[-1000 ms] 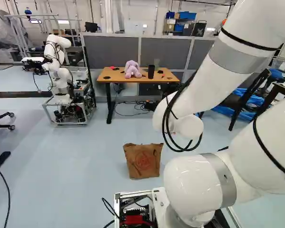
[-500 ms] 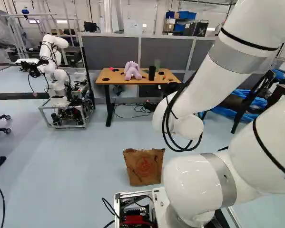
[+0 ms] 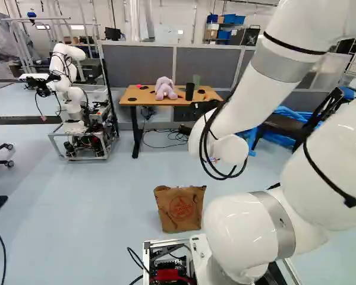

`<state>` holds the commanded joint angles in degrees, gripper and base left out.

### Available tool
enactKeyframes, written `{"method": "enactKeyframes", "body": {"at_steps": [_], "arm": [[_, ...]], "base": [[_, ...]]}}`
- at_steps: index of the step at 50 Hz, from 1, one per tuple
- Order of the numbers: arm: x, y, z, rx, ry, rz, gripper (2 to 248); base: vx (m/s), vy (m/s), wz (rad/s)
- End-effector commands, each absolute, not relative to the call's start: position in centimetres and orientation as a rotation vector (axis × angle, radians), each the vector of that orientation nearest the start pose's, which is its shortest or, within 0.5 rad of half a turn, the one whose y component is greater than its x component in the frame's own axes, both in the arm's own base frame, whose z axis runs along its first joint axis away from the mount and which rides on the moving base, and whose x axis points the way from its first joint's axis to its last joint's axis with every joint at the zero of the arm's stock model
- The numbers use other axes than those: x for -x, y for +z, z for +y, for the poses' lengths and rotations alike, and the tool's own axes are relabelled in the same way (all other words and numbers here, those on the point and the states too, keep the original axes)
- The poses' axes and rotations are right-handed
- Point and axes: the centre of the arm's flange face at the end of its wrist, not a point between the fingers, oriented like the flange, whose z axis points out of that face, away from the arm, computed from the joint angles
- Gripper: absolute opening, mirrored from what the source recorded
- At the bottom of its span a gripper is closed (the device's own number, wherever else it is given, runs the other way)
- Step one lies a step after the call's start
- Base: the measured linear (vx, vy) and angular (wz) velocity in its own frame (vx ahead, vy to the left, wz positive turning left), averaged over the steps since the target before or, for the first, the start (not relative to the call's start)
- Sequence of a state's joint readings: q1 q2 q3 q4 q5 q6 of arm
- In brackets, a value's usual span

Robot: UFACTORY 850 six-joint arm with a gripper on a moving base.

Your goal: Pick up the bag on the ground and place it on the table

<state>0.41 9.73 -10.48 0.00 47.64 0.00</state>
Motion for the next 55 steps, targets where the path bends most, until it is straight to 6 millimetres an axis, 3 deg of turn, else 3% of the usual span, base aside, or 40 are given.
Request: {"method": "enactKeyframes", "body": {"at_steps": [32, 55], "arm": [[-36.4, 35.3, 1.2, 2.767, -1.456, -0.045, 247], [-39.7, 33.8, 2.4, 2.904, -1.138, -0.086, 247]], "base": [[0.000, 0.000, 0.000], [0.000, 0.000, 0.000]]}}
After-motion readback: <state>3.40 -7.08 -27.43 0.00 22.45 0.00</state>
